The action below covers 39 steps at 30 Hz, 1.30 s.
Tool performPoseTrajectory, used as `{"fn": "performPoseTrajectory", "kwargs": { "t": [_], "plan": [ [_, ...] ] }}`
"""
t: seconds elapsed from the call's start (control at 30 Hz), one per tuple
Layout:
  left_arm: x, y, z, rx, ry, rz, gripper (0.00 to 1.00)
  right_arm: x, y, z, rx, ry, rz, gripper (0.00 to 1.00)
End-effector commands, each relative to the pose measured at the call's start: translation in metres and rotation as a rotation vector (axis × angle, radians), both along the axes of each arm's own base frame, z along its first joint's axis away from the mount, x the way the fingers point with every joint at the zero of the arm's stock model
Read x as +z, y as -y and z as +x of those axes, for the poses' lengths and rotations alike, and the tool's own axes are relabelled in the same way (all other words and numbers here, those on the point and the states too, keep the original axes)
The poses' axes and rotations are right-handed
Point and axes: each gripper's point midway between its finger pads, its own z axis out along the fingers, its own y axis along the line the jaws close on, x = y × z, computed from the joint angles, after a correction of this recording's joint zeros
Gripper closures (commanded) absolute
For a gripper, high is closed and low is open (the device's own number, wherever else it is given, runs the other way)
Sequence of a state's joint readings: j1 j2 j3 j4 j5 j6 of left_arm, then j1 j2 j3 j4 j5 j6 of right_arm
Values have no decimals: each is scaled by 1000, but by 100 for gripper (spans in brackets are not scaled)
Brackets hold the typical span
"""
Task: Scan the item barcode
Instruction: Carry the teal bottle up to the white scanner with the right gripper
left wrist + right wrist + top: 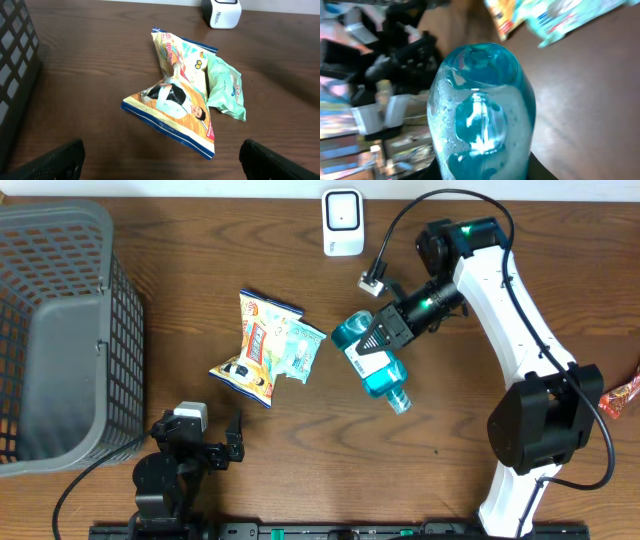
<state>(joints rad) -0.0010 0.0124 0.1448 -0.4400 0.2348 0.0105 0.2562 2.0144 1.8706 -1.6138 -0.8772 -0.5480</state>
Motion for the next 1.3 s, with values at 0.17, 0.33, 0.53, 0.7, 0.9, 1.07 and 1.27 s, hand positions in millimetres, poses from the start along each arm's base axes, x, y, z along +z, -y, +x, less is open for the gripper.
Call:
{"fn": "performPoseTrajectory", "kwargs": {
  "t": [0.17, 0.33, 0.53, 0.7, 0.9, 1.07, 1.27],
  "plan": [
    [-10, 1, -2, -2, -31, -7, 1, -31, 38, 82, -346, 229, -427, 99],
    [-10, 1, -2, -2, -31, -7, 1, -27, 24, 118, -378, 438, -456, 99],
    [-10, 1, -2, -2, -31, -7, 1, -8, 20, 170, -482, 665, -452, 99],
    [-10, 1, -2, -2, -31, -7, 1, 6, 18, 203, -555, 806, -445, 99],
    [-10, 1, -2, -2, -31, -7, 1, 7, 18, 243, -589, 967, -507, 99],
    [-10, 1, -2, -2, -31, -7, 1, -8, 7, 280, -550, 1100, -660, 99],
    [-10, 1, -2, -2, -31, -7, 1, -16, -5, 311, -508, 1247, -860, 99]
  ]
}}
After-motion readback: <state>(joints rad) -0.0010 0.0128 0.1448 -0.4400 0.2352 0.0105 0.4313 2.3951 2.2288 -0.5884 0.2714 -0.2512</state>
